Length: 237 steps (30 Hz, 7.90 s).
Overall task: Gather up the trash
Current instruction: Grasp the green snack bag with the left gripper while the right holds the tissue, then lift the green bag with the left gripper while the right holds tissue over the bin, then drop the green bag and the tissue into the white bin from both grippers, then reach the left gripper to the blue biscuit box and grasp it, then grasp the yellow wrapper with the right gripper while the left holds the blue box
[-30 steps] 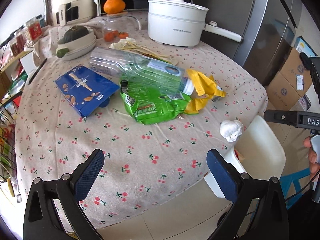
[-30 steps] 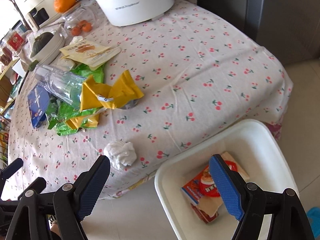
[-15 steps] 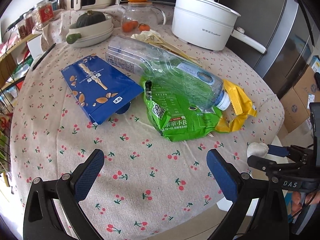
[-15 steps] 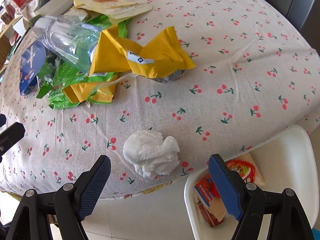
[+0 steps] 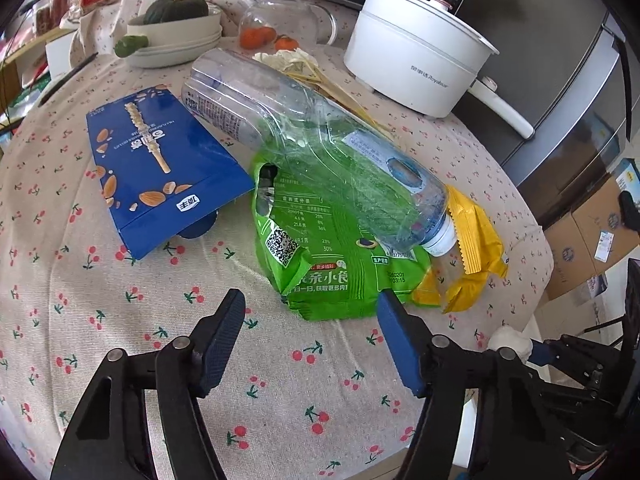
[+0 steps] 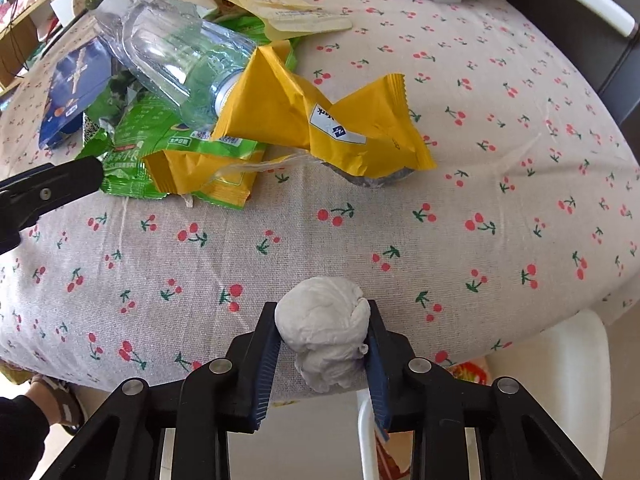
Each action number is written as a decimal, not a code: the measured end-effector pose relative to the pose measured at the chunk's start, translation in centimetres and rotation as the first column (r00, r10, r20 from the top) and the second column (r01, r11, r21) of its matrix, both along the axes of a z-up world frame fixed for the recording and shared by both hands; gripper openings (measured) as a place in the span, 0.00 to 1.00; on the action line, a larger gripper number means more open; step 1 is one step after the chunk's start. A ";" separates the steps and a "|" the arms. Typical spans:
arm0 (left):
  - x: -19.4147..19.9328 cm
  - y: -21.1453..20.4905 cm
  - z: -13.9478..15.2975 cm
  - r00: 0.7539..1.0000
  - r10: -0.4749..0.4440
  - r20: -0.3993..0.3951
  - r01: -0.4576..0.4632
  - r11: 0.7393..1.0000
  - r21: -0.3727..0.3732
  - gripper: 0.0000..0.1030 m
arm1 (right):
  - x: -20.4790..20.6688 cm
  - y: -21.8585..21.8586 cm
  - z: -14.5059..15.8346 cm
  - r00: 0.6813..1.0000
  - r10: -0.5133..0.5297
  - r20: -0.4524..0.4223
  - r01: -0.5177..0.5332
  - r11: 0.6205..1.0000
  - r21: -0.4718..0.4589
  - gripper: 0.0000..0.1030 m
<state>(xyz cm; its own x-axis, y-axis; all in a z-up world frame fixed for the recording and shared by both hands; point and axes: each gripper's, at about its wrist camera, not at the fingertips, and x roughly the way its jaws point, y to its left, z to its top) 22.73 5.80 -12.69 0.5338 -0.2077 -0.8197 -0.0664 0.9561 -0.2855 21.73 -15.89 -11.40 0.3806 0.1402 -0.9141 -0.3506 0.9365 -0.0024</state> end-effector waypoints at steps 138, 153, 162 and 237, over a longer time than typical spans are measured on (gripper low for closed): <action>-9.3 -12.3 2.7 0.926 -0.378 0.004 0.375 0.920 0.110 1.00 | -7.1 -19.0 6.2 0.932 -0.362 -0.034 0.363 0.923 0.128 0.76; -8.4 4.1 4.7 0.987 -0.109 0.116 0.055 0.917 0.395 1.00 | -4.3 -8.3 9.9 0.975 -0.205 0.088 0.191 0.972 0.140 0.88; -3.9 6.9 1.0 0.985 -0.159 0.067 0.098 0.833 0.545 1.00 | -0.7 -2.9 6.3 0.992 -0.122 0.045 0.117 0.988 0.097 0.88; 16.3 17.2 -1.4 0.913 0.369 -0.176 -0.339 0.924 0.177 0.93 | 7.9 0.2 4.2 0.976 -0.207 0.065 0.192 0.964 0.182 0.88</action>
<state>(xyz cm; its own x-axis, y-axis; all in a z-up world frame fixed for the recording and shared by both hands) 39.00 23.04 -14.06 0.3712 0.0882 -0.9244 -0.4500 0.8879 -0.0960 29.65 -15.67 -7.15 0.4904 0.2074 -0.8465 -0.1621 0.9760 0.1452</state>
